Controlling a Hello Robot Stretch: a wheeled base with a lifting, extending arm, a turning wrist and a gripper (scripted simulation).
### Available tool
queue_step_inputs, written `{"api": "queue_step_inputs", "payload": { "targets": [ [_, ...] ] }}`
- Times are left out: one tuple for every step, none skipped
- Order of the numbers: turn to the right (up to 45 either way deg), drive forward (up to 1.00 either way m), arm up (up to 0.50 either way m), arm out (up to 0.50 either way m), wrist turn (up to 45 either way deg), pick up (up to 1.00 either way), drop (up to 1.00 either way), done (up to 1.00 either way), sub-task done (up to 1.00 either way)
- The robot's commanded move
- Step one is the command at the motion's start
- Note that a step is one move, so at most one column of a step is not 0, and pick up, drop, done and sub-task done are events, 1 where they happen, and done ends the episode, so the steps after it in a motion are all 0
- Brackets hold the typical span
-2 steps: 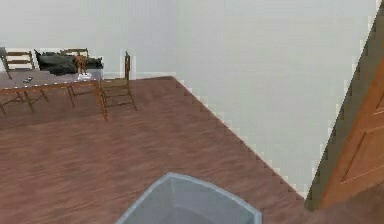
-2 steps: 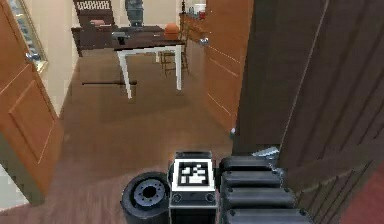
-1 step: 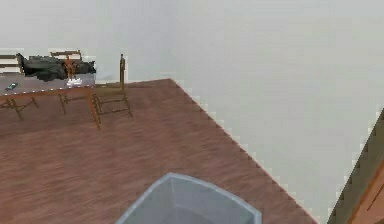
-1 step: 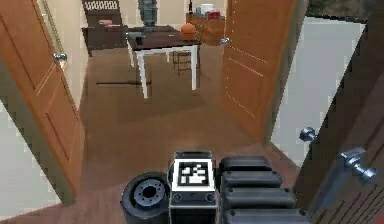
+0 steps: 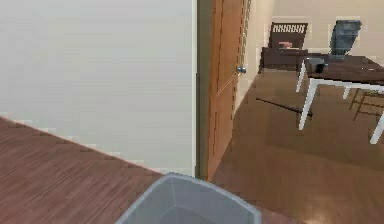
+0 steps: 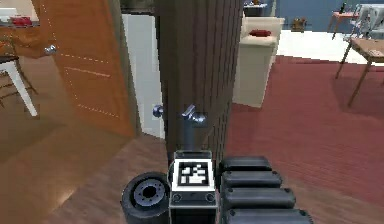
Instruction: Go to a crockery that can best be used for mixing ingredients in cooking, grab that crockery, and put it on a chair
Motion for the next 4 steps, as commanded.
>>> {"api": "queue_step_inputs", "payload": {
  "targets": [
    [9.0, 0.00, 0.00, 0.00, 0.0, 0.00, 0.00, 0.00, 0.00],
    [0.0, 0.80, 0.00, 0.00, 0.0, 0.00, 0.00, 0.00, 0.00],
    [45.0, 0.00, 0.00, 0.00, 0.0, 0.00, 0.00, 0.00, 0.00],
    [45.0, 0.00, 0.00, 0.00, 0.0, 0.00, 0.00, 0.00, 0.00]
  ]
}}
